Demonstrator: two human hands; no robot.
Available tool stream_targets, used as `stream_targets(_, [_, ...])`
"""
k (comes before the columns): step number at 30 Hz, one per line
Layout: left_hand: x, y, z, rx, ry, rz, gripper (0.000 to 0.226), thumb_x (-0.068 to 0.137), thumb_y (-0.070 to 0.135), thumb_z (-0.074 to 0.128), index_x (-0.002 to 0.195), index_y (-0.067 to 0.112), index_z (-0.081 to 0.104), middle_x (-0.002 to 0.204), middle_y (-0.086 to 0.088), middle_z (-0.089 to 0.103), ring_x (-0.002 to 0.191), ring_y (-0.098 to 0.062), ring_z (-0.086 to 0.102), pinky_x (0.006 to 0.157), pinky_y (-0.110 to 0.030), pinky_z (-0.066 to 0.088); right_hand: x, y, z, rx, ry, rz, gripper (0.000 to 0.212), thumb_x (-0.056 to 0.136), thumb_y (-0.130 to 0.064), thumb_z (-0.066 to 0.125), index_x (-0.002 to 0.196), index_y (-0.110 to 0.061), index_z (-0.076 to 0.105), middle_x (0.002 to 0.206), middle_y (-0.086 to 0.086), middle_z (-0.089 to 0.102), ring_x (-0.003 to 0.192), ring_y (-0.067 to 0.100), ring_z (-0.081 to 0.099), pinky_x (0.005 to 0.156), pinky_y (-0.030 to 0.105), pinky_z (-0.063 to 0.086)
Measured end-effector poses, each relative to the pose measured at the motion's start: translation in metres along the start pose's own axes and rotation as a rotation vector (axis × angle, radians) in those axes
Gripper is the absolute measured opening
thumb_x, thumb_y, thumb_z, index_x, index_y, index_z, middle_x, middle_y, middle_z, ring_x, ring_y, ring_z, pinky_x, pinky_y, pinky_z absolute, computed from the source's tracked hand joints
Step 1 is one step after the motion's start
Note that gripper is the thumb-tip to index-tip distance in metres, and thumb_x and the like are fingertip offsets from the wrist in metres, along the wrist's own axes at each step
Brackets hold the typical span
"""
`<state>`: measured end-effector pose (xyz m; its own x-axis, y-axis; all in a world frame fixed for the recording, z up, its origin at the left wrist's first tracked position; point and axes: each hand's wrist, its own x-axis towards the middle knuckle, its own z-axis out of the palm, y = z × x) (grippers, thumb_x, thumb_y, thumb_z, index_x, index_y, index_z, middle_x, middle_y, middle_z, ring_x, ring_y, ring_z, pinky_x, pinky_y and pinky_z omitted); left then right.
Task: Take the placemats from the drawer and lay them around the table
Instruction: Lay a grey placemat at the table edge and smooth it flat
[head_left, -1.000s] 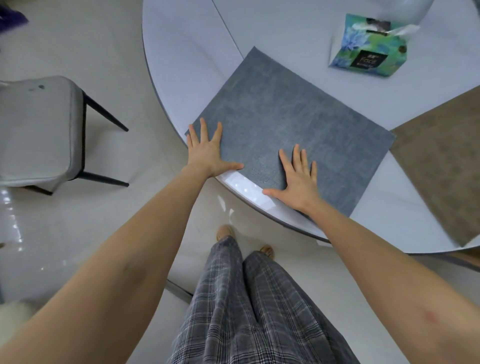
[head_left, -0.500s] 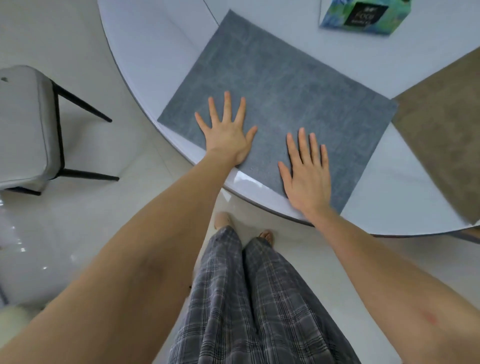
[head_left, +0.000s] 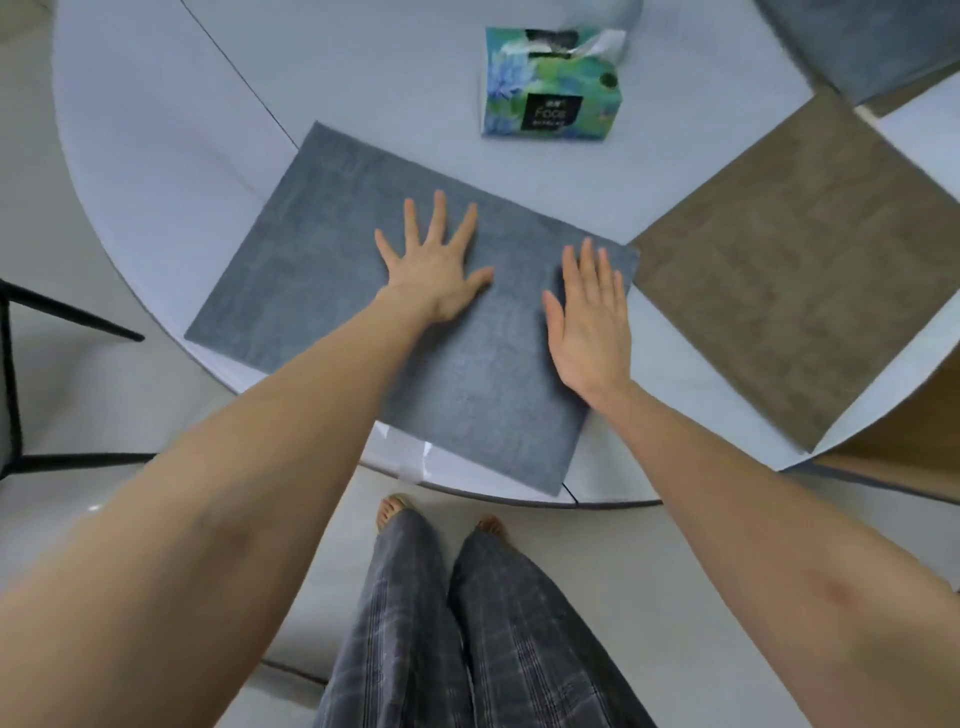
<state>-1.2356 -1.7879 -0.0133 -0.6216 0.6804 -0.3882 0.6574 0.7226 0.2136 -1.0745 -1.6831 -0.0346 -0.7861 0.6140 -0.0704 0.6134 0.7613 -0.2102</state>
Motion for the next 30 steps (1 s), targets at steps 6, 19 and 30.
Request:
stream_targets(6, [0.019, 0.01, 0.015, 0.046, -0.076, -0.06, 0.069, 0.097, 0.059, 0.029, 0.152, 0.038, -0.005, 0.162, 0.002, -0.015, 0.148, -0.031, -0.015, 0.112, -0.068, 0.0, 0.057, 0.01, 0.02, 0.007, -0.108, -0.145, 0.06, 0.102, -0.044, 0.024, 0.154, -0.016, 0.009, 0.162, 0.005, 0.003, 0.149, 0.021, -0.001, 0.122, 0.035, -0.001])
stream_targets(19, [0.037, -0.011, -0.022, 0.048, 0.03, 0.118, 0.044, 0.096, 0.046, 0.046, 0.136, 0.027, 0.049, 0.135, -0.01, 0.041, 0.122, -0.038, 0.037, 0.103, -0.05, 0.038, 0.034, 0.009, 0.002, 0.014, 0.012, 0.223, 0.063, 0.103, -0.037, 0.022, 0.152, -0.002, 0.003, 0.161, 0.012, 0.0, 0.149, 0.021, -0.001, 0.122, 0.034, -0.003])
stream_targets(30, [0.092, -0.1, -0.01, 0.066, 0.104, 0.39, 0.056, 0.103, 0.04, 0.03, 0.154, 0.021, 0.016, 0.163, -0.005, 0.007, 0.15, -0.03, 0.002, 0.12, -0.045, 0.001, 0.038, -0.148, 0.068, -0.021, 0.061, 0.241, 0.06, 0.1, -0.037, 0.025, 0.151, -0.008, 0.02, 0.16, 0.01, 0.015, 0.149, 0.022, 0.011, 0.122, 0.038, 0.006])
